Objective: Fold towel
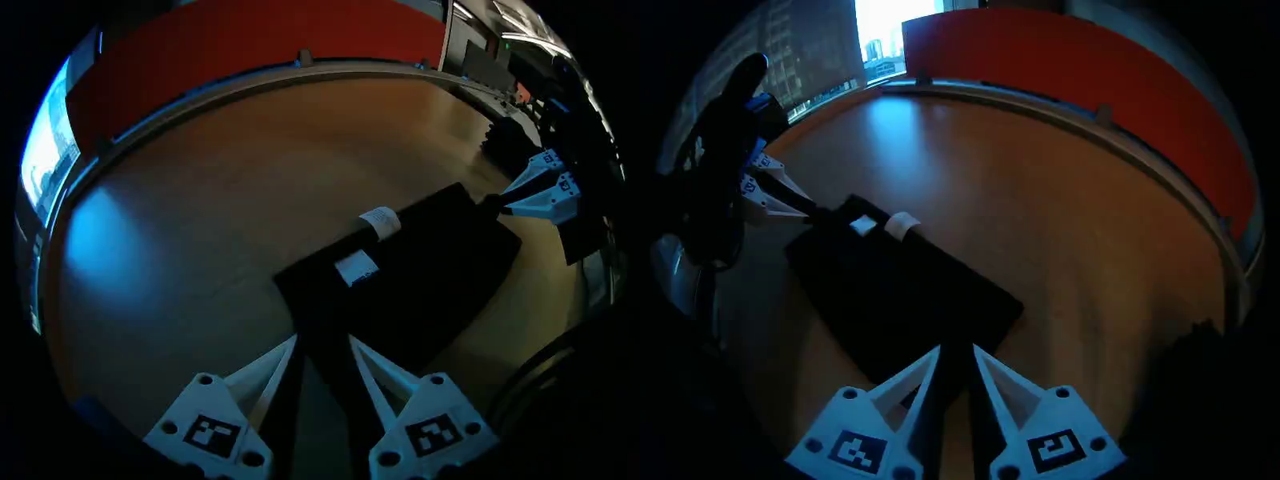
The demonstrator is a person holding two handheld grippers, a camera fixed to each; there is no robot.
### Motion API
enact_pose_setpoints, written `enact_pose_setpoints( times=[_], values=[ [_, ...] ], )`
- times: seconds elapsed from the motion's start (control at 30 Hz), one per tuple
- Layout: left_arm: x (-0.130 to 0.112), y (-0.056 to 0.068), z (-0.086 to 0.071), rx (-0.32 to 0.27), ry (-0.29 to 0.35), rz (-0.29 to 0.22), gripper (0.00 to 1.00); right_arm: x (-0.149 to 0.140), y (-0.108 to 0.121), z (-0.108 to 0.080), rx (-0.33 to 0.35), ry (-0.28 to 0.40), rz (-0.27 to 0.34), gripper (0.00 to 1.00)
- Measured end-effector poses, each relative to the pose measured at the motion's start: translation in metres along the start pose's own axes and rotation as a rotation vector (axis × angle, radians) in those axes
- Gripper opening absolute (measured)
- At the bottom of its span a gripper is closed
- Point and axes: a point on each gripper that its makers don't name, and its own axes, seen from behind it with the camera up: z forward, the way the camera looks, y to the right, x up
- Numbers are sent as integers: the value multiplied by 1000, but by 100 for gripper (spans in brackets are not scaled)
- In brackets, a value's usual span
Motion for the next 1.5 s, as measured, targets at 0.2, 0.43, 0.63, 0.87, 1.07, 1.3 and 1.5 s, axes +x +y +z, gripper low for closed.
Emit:
enact_pose_setpoints(
  times=[0.2,0.43,0.63,0.87,1.07,1.3,1.5],
  values=[
    [3,-4,9,10,5,5,38,0,9,9,-33,-6,10,22],
    [9,-13,12,36,7,22,59,6,18,14,-61,5,28,34],
    [14,-22,12,64,11,30,75,8,27,15,-92,11,27,47],
    [21,-35,9,109,27,15,86,13,38,14,-130,28,39,68],
    [25,-42,3,135,41,14,86,16,43,11,-150,37,39,70],
    [23,-44,-7,139,52,-13,87,16,40,4,-151,46,35,89],
    [13,-40,-15,131,48,-38,87,12,30,-4,-147,52,45,89]
  ],
)
